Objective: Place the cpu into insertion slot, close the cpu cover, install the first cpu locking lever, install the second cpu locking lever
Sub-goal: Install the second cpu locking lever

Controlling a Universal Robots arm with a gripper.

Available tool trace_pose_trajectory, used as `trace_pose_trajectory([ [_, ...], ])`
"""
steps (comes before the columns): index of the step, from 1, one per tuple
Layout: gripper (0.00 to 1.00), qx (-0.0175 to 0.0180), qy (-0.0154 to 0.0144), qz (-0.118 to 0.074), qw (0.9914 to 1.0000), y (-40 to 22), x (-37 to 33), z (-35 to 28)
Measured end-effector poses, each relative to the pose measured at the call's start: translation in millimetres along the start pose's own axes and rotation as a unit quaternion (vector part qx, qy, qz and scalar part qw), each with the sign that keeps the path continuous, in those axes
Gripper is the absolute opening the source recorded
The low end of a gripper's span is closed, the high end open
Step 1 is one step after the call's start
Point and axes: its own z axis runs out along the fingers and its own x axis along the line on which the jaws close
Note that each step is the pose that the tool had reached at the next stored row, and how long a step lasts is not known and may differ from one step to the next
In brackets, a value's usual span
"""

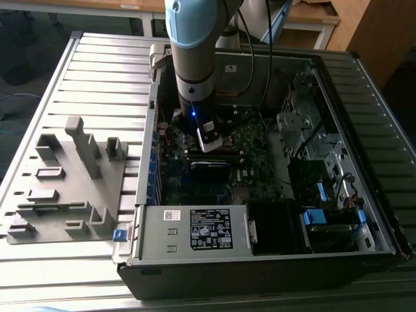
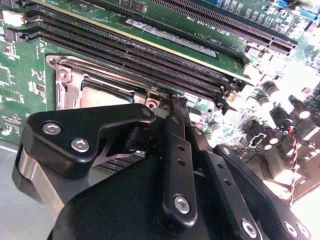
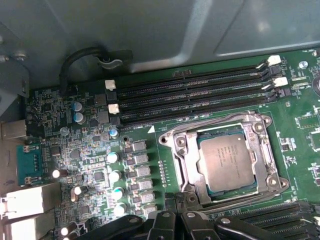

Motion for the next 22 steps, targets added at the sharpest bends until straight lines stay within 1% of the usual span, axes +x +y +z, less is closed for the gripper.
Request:
trace_pose_trajectory([
  [3, 0.11, -0.0003, -0.0003, 0.000, 1.00000, 0.4, -0.2, -1.4],
  [4, 0.11, 0.0000, -0.0004, 0.000, 1.00000, 0.7, -0.2, -1.9],
  [6, 0.11, 0.0024, -0.0005, 0.000, 1.00000, 0.7, -0.2, -3.3],
  [10, 0.11, 0.0031, -0.0006, 0.000, 1.00000, 1.4, -0.5, -7.1],
  [12, 0.11, 0.0036, -0.0007, 0.000, 0.99999, 2.4, -0.8, -12.2],
  [19, 0.11, 0.0062, -0.0012, -0.001, 0.99998, 7.4, -2.5, -37.1],
  [22, 0.11, 0.0071, -0.0014, -0.001, 0.99997, 8.1, -4.0, -37.7],
])
